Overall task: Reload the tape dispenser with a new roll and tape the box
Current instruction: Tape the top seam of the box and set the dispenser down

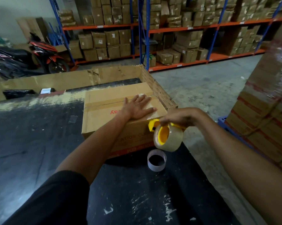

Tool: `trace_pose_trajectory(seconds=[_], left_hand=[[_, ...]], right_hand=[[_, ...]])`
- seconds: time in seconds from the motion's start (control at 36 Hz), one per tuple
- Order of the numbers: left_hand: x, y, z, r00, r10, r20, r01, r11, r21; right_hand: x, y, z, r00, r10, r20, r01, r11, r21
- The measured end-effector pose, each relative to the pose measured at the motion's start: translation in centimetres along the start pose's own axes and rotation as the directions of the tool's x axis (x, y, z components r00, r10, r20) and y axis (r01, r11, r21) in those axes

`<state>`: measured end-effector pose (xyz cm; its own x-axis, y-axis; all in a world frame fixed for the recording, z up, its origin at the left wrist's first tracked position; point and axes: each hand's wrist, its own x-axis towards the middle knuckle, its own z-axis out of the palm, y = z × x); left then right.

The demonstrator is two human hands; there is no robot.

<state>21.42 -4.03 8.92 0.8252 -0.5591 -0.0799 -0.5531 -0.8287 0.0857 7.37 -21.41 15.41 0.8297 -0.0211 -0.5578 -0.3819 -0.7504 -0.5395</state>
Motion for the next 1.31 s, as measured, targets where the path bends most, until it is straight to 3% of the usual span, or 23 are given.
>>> trace_pose_trajectory(seconds=[0.25,0.53,0.67,0.86,1.08,1.31], left_hand=[[0.2,-0.4,0.5,0.996,0.012,-0.084,-0.014,1.0,-0.02],[-1.4,-1.8,-0.4,0.98,-0.081,-0.182,0.024,0.956,-0.293],[-4.9,-5.1,-0.8,0.971,-0.166,-0.173,0.112,0.951,-0.288],[-10.5,-10.8,-1.1,0.944,-0.299,-0.138,0.259,0.933,-0.25],[-11.0,-11.6,-0.6,0.941,-0.31,-0.135,0.287,0.944,-0.165],[-11.2,-11.7,-0.5,0.943,-0.304,-0.134,0.284,0.947,-0.149]], right_hand=[[1.5,3.5,0.4,0.974,-0.1,0.204,0.096,0.995,0.029],[2.7,3.9,3.3,0.947,-0.185,0.263,0.16,0.98,0.114],[3.8,2.5,5.2,0.915,-0.273,0.297,0.237,0.96,0.152],[5.5,-1.3,9.1,0.86,-0.335,0.384,0.342,0.938,0.051],[8.7,-4.5,15.3,0.84,-0.326,0.434,0.397,0.914,-0.082],[11.4,-4.3,19.5,0.834,-0.283,0.474,0.34,0.94,-0.037]])
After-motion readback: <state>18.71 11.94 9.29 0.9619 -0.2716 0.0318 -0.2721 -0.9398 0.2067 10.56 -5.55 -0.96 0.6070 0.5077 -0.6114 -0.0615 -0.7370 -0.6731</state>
